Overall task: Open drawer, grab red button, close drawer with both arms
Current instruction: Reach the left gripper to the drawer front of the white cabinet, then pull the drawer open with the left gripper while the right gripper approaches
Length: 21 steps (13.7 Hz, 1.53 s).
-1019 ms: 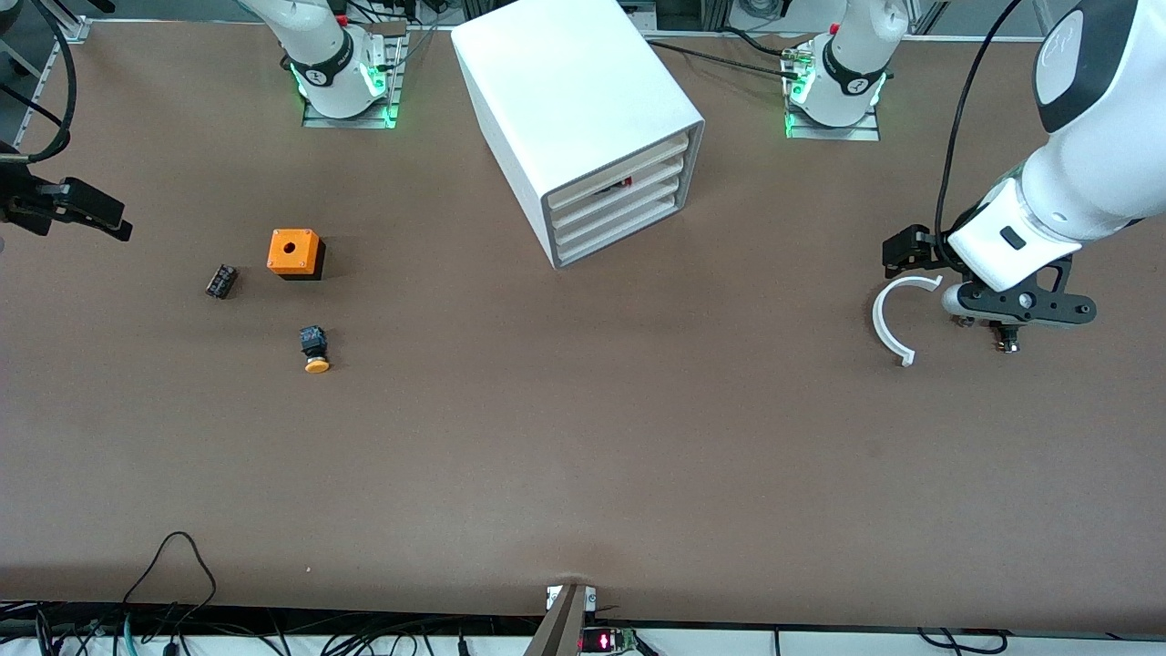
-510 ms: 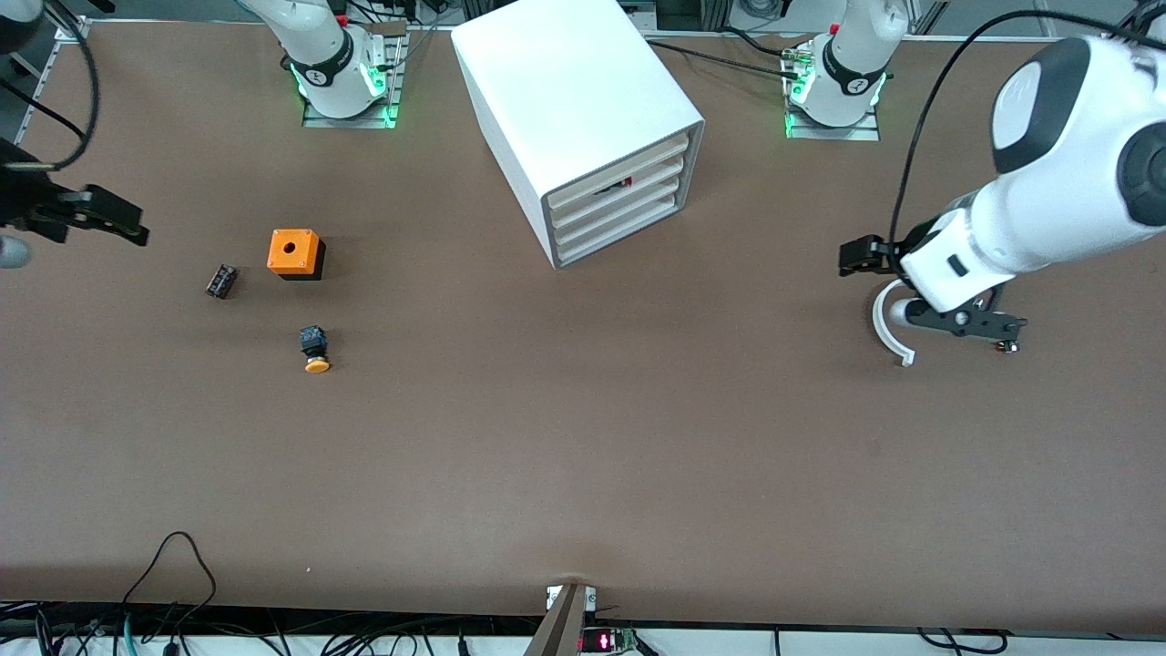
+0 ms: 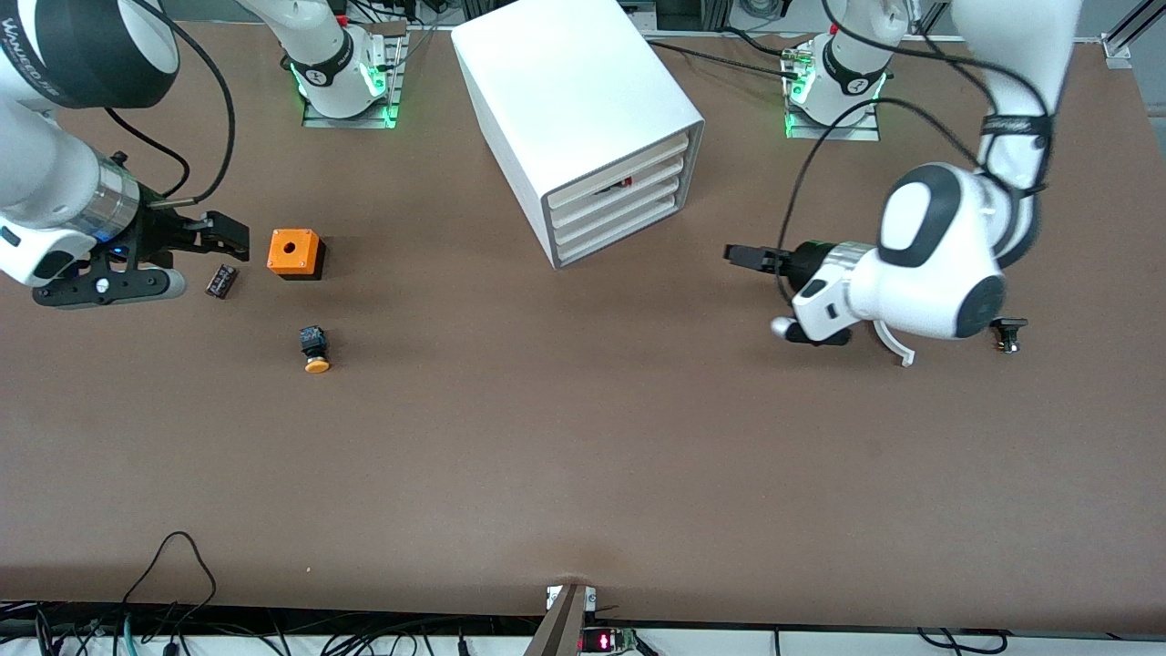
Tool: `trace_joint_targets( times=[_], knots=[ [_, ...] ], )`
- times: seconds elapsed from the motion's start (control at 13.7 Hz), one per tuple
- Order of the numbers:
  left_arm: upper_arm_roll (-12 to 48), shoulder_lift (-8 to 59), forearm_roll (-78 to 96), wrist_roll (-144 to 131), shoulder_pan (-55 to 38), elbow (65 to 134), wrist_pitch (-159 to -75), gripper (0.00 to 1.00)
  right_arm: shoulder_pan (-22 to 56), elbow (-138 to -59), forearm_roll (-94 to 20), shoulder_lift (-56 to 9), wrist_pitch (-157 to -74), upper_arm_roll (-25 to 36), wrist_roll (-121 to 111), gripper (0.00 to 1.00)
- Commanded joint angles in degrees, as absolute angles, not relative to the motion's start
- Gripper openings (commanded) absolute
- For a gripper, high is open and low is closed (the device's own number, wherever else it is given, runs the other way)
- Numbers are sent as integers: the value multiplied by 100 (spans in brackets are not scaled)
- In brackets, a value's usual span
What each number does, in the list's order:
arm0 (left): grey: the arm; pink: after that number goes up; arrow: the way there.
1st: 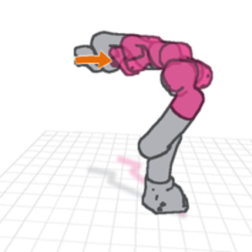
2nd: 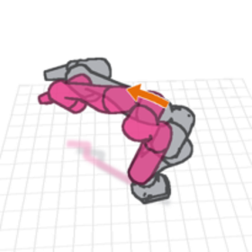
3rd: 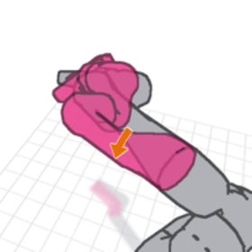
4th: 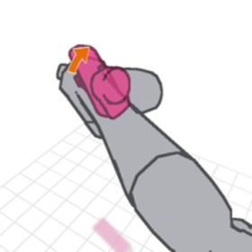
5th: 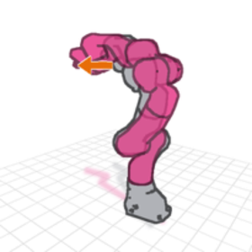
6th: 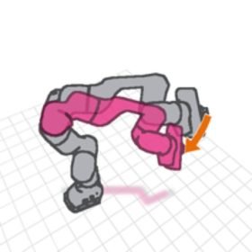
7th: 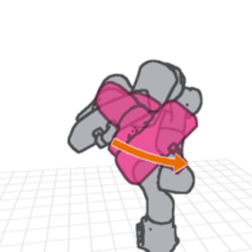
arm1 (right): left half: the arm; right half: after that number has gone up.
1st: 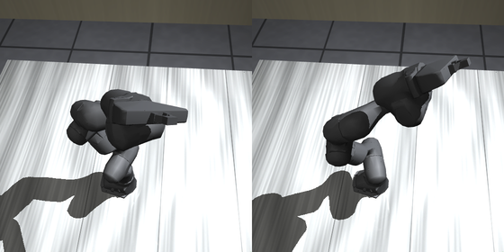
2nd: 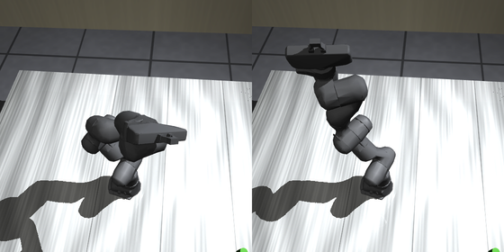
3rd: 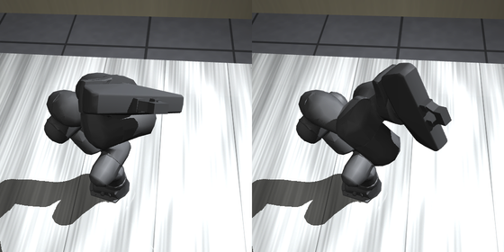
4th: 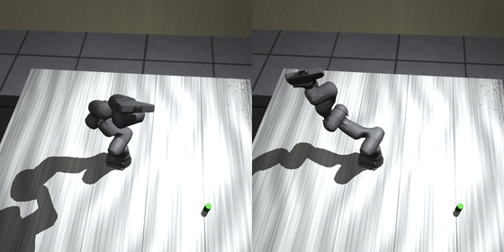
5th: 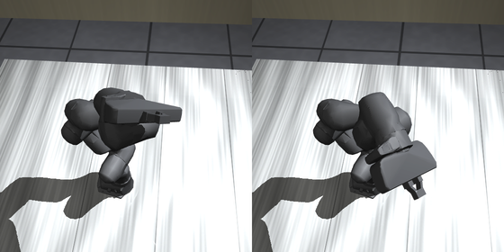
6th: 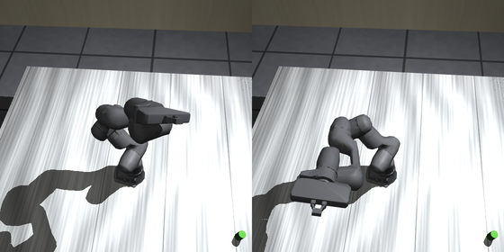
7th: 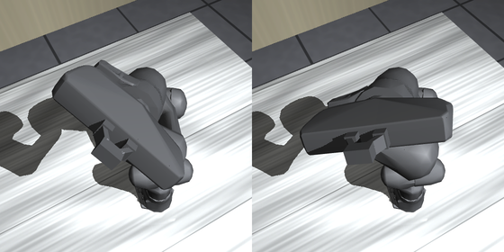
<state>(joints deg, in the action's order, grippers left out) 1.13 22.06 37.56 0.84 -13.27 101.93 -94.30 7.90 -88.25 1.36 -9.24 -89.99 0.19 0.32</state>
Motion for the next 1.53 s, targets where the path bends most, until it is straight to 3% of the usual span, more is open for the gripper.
trace_joint_targets(
  times=[0.0,0.29,0.87,0.95,1.02,1.17,1.24,1.46],
  knots=[
    [289,2389,4506,832,-1494,10844,-9721,100,782,-8728,105,-967,-9061,35,88,100],
    [491,2514,5440,1361,-1766,11644,-9703,100,782,-8719,-131,-1002,-9167,26,-113,100],
    [773,2470,5940,2301,-1767,12304,-9703,99,756,-8341,-325,-1002,-9193,35,-3374,100],
    [808,2478,6002,2346,-1767,12348,-9721,92,765,-8341,-395,-1106,-9350,35,-3375,100],
    [809,2479,6003,2355,-1767,12349,-9721,70,782,-8341,-430,-1168,-9569,26,-3392,100],
    [800,2487,5968,2373,-1767,12340,-9747,11,1009,-8341,-422,-1274,-9677,18,-3620,100],
    [800,2487,5924,2373,-1767,12331,-9808,0,1054,-8341,-431,-1283,-9729,18,-3560,100],
    [695,2487,5906,2347,-1740,12209,-10255,0,1133,-8341,-588,-1467,-10133,0,-3621,100]
  ],
)
